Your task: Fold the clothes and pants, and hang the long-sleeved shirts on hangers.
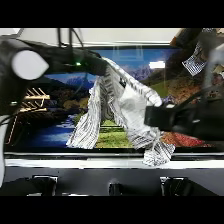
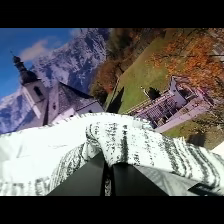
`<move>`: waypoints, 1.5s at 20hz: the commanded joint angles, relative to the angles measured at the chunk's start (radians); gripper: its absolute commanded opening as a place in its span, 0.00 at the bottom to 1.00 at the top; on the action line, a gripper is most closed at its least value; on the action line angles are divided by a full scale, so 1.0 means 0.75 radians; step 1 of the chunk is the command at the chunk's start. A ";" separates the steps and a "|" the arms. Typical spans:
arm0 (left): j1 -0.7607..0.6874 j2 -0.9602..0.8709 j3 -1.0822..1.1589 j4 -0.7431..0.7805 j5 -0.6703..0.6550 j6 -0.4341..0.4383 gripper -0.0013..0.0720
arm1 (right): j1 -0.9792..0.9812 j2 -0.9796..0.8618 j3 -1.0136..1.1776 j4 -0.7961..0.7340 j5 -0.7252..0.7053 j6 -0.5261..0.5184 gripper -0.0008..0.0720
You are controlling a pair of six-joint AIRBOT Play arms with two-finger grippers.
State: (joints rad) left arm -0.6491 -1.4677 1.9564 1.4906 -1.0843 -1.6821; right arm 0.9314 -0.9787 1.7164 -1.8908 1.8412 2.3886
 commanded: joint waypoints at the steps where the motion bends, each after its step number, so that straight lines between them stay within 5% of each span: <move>1: 0.001 -0.133 0.002 -0.069 0.062 0.025 0.06 | 0.000 0.054 -0.312 0.025 -0.048 0.109 0.05; 7: -0.001 -0.369 0.002 -0.350 0.072 0.091 0.06 | 0.000 0.216 -0.910 0.194 -0.463 0.410 0.06; 12: 0.012 -0.424 0.002 -0.358 0.071 0.090 0.06 | -0.001 0.204 -1.070 0.081 -0.549 0.600 0.05; 30: -0.007 -0.452 0.002 -0.382 0.061 0.091 0.06 | -0.002 0.201 -1.075 -0.043 -0.572 0.722 0.05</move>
State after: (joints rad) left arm -0.6518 -1.8053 1.9568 1.2068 -1.0374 -1.6150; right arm 0.9310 -0.8280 0.9100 -1.8679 1.3918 2.8937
